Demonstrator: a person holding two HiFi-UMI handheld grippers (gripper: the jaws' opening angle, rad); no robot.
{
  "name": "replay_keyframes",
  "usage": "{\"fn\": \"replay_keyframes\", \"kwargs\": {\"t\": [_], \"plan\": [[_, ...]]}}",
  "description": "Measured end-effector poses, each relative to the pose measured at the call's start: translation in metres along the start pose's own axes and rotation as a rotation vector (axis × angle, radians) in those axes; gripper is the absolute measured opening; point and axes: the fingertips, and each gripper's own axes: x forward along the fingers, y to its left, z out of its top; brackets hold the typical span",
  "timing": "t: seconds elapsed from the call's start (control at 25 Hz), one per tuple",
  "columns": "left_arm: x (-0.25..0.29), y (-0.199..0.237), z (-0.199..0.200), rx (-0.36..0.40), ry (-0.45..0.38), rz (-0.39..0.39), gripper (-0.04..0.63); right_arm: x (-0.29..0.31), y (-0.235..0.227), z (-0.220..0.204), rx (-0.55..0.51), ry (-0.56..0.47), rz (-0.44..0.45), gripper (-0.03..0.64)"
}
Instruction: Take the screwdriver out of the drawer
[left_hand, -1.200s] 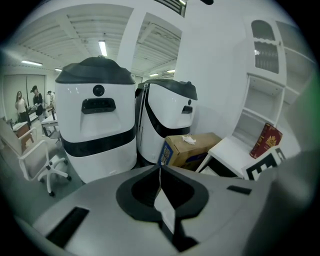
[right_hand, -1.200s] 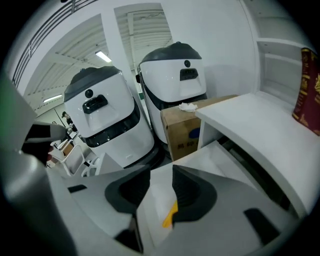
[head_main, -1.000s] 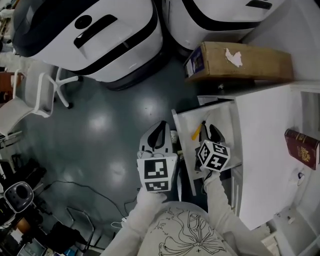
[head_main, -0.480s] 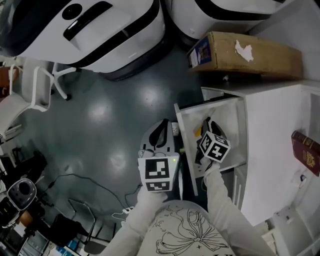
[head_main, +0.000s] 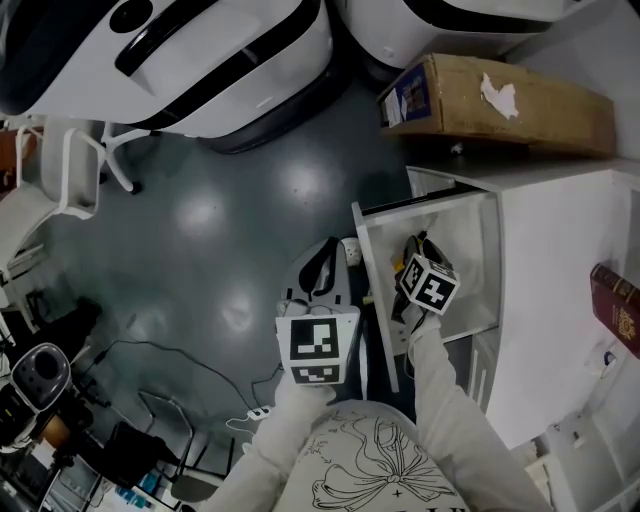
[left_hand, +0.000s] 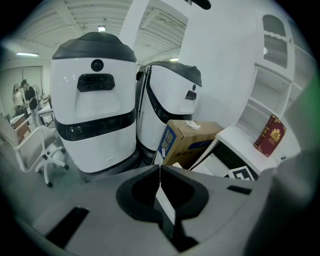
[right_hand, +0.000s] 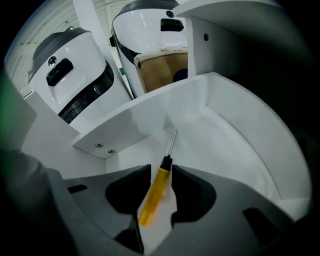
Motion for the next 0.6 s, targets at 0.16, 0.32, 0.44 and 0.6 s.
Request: {"fn": "replay_keyframes", "kwargs": {"t": [0.16, 0.32, 0.44, 0.6], "plan": [[0.0006, 0.0009, -0.0019, 0.0, 0.004, -0.004, 0.008, 0.0015, -0.0025, -0.002, -0.001, 0.014, -0.024, 0.111], [0.0009, 0.0026, -0.0028, -0.001, 0.006, -0.009, 0.009, 0.0014, -0.0036, -0.0004, -0.002, 0.014, -0.05, 0.09], [0.0004, 0.0039, -0.0036, 0.0, 0.007, -0.011, 0.008, 0.0018, -0.0052, -0.0003, 0.021, 0.011, -0.052, 0.081], [-0.0016, 0.0052, -0.0029, 0.004, 0.001, -0.014, 0.008, 0.0007, -0.0051, -0.0017, 0.031, 0.016, -0.036, 0.077]]}}
